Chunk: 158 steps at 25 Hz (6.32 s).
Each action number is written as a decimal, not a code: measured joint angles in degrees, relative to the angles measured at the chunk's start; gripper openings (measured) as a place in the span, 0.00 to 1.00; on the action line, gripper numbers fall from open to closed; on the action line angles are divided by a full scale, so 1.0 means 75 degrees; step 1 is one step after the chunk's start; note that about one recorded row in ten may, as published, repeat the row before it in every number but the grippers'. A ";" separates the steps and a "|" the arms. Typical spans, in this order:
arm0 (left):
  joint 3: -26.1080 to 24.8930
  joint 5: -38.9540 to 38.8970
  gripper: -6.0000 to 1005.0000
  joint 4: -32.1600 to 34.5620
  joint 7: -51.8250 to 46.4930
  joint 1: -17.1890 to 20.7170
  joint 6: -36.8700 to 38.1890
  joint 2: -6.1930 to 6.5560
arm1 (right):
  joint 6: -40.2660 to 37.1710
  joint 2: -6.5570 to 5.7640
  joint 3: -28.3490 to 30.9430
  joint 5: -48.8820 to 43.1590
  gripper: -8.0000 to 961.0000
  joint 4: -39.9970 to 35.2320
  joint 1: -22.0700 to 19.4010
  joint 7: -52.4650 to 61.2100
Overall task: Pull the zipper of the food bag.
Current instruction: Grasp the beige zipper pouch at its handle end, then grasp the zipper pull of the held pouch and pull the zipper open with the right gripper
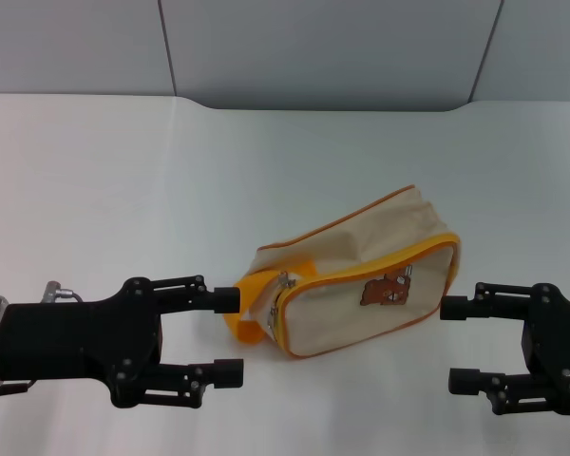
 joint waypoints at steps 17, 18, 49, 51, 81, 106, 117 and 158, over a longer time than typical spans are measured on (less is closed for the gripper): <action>0.0015 -0.0001 0.78 -0.0018 0.0050 0.0053 0.0004 -0.0013 | 0.0000 -0.0008 0.0001 -0.0012 0.78 -0.0003 0.0013 -0.0070; 0.0015 -0.0001 0.78 -0.0017 0.0050 0.0055 0.0004 -0.0014 | -0.0005 -0.0008 0.0003 -0.0013 0.78 -0.0004 0.0013 -0.0072; -0.0031 -0.0132 0.74 -0.1462 0.1500 -0.0225 -0.4073 -0.0747 | 0.0001 -0.0043 0.0204 0.0046 0.78 -0.0027 -0.0037 -0.0085; -0.0043 -0.0325 0.73 -0.1502 0.1529 -0.0374 -0.4316 -0.0750 | 0.0001 -0.0042 0.0236 0.0039 0.78 -0.0027 -0.0051 -0.0100; 0.0148 -0.0983 0.42 -0.2060 0.2269 -0.1046 -0.4905 -0.0754 | 0.0041 0.0342 0.1530 0.0084 0.78 0.0046 0.0102 -0.0743; 0.0203 -0.0844 0.16 -0.0898 0.2219 -0.1224 -0.3688 -0.0581 | 0.3154 0.0768 0.0606 0.0964 0.71 0.0834 0.1297 -0.4725; 0.0226 -0.0668 0.14 -0.0767 0.2141 -0.1201 -0.3626 -0.0585 | 0.3187 0.0800 0.0044 0.0986 0.39 0.0852 0.1508 -0.5032; -0.0814 -0.0731 0.13 -0.0622 0.1834 -0.0817 -0.3998 -0.0464 | 0.3381 0.0708 -0.0653 0.0832 0.05 0.0279 0.0224 -0.4354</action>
